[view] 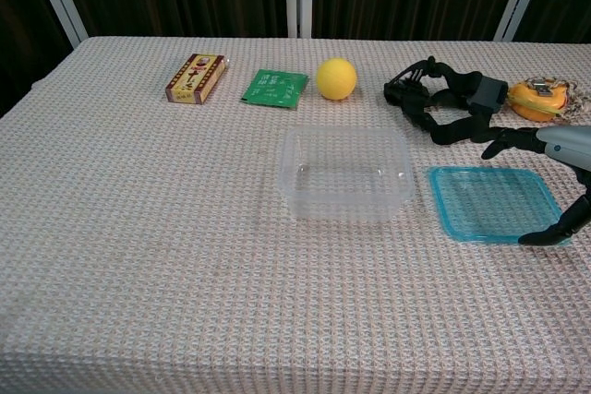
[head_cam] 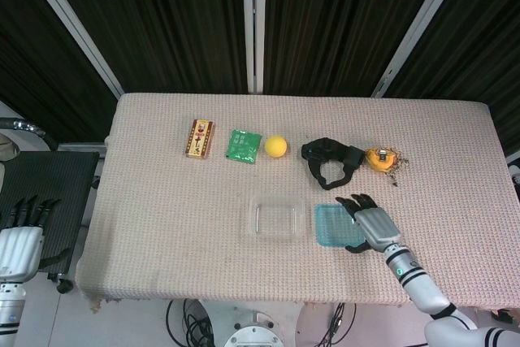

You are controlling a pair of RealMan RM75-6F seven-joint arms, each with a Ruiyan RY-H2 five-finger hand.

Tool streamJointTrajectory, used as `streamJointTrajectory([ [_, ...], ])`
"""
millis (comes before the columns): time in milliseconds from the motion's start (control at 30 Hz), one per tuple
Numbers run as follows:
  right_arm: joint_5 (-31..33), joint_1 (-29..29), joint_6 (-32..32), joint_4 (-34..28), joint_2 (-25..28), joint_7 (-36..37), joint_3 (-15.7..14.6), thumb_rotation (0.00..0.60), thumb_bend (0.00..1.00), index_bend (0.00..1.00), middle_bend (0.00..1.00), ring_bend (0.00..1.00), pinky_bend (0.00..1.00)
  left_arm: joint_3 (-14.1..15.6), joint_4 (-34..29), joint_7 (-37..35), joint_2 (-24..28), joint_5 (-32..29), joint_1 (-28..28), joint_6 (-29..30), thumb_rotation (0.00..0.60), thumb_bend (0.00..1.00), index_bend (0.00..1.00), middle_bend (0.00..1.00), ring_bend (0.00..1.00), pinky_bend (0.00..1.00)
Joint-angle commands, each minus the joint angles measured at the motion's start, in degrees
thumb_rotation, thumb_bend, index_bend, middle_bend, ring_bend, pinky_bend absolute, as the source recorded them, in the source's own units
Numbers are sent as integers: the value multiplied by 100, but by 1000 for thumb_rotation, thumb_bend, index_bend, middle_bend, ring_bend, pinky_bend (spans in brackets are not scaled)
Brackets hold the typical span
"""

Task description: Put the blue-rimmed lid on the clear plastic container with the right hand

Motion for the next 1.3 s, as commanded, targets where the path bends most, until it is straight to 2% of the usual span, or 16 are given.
streamJointTrajectory([
  [33,23,71,-90,16,24,93,-10,600,26,0,147,0,0,1,4,-2,-1,6,3,8,600,0,141,140,17,0],
  [533,95,225,-205,180,-57,200,-143,600,26,0,165,0,0,2,-1,6,-4,9,17,12,600,0,140,140,17,0],
  [633,104,236,-165,227,-98,237,-135,600,35,5,226,0,0,-1,6,-3,-8,3,16,6,600,0,140,140,17,0],
  [700,65,213,-53,259,-138,263,-127,600,79,69,330,0,0,-1,10,-13,-10,3,18,5,600,0,140,140,17,0],
  [767,12,194,25,228,-115,291,-137,600,112,127,384,0,0,4,14,-25,-10,7,18,1,600,0,140,140,17,0],
  [900,-136,100,314,-116,147,337,-144,600,129,161,424,23,0,11,26,-52,-8,3,25,-8,600,0,140,140,17,0],
  [1133,-204,82,592,-1081,700,260,-21,600,129,162,420,23,0,17,70,-99,-23,47,12,-8,600,0,140,140,16,0],
  [1300,280,372,390,-1667,669,-259,202,600,134,162,414,23,0,39,105,-125,-29,115,8,12,600,0,140,140,17,0],
])
